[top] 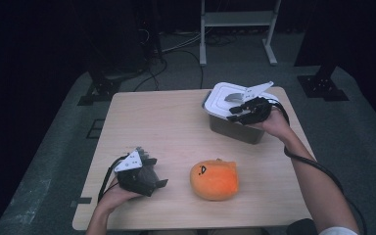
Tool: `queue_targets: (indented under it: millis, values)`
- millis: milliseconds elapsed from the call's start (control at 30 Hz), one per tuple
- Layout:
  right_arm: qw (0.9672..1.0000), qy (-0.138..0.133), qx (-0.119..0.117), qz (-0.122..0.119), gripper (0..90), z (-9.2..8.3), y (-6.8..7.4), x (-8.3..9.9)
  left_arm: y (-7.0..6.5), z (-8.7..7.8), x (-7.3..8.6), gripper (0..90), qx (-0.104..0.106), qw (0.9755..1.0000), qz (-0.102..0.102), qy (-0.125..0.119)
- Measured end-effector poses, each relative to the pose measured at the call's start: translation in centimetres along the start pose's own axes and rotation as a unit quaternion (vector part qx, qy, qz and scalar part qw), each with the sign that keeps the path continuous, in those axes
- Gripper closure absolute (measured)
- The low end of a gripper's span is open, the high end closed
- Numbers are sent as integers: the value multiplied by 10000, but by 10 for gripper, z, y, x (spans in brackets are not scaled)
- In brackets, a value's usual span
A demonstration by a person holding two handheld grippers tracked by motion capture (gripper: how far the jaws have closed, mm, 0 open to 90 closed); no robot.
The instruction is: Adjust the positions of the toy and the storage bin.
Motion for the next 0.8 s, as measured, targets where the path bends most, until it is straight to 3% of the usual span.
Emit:
queue_targets:
  millis: [233, 800]
  values:
    - [9999, 67, 52, -87, 707, 2, -1, 3, 0, 0, 1, 85, 14, 10000, -11, 26]
    - [9997, 131, -101, -203, 729, 0, 10, -1, -2, 2, 2, 85, 58, 10000, -21, 66]
Point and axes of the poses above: each handheld gripper's, and its own axes: z roughly forward along the jaws, x roughly out of its underside, y roughly to its left, the point moved 10 cm from there along z, roughly forward along the jaws, and after that the axes turned 7 degrees about -y, right-handed, at the moved point
